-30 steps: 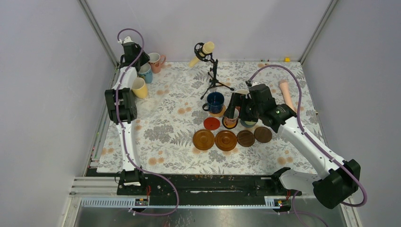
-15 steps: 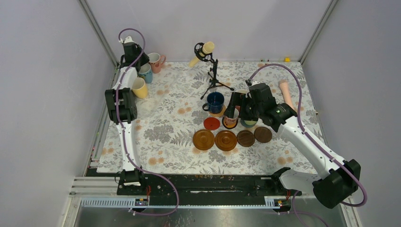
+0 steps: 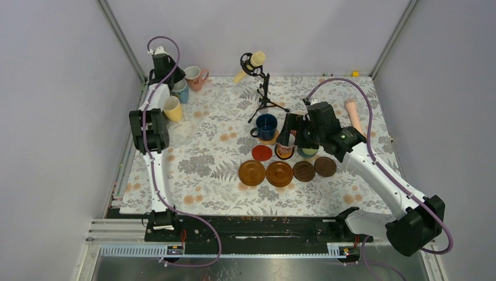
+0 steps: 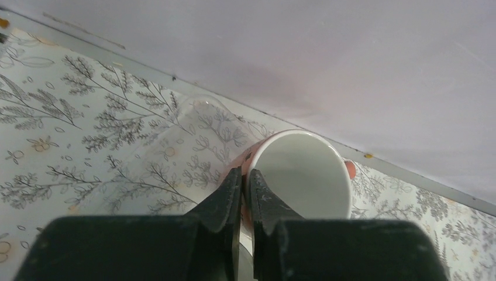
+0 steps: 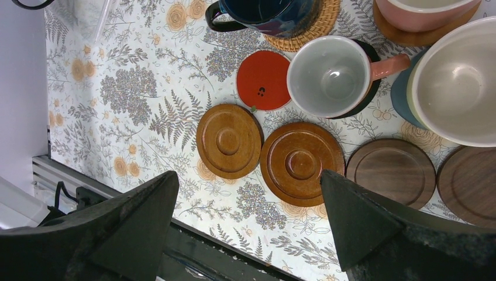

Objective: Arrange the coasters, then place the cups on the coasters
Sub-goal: Pick up the cup at the corner of the board.

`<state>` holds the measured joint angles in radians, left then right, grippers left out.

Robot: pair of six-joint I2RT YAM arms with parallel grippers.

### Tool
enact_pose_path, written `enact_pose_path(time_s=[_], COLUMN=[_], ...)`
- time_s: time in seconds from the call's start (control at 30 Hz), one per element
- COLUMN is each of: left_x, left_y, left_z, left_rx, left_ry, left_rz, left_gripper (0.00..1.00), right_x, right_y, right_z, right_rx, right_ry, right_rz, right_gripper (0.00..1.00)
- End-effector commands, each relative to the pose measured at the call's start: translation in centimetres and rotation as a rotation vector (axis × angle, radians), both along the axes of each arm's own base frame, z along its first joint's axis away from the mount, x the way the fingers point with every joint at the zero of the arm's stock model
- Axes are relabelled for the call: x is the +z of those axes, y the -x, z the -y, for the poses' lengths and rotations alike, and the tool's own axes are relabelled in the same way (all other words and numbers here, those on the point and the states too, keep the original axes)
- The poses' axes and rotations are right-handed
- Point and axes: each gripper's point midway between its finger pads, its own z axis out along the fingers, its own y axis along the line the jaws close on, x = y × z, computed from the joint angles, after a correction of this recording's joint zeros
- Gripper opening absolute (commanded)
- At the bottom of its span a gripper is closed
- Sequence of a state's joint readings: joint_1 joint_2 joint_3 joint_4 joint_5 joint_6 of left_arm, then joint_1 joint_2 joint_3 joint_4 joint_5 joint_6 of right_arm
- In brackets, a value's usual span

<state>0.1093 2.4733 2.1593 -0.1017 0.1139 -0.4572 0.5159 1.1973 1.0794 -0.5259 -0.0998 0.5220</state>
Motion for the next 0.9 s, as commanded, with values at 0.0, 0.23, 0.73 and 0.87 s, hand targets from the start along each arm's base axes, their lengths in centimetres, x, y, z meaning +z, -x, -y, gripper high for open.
enact_pose_path(time_s=[0.0, 0.23, 0.73, 0.87], left_x=[3.0, 8.4, 12.6, 13.3], left_y=[1.3, 1.4, 4.0, 5.2], left_z=[1.8, 3.8, 7.7, 8.2], left_rx=[-0.032, -0.061, -0.118, -0.124], left_ry=[0.103, 0.195, 0.214, 0.205], left_rz=[0.017, 0.122, 0.16, 0.158], left_gripper=[0.0, 0.0, 0.0, 0.0], right_x=[1.8, 1.6, 1.2, 1.1], right_y=[-0.4, -0.3, 0.6, 1.1], right_z=[-0.1, 0.4, 2.5, 2.9], right_rx=[0.012, 0.001, -0.036, -0.042], right_ry=[-0.015, 0.0, 0.05, 0.05], right_rz=[0.048, 0.058, 0.113, 0.112], right_gripper=[0.99, 0.99, 0.99, 1.0])
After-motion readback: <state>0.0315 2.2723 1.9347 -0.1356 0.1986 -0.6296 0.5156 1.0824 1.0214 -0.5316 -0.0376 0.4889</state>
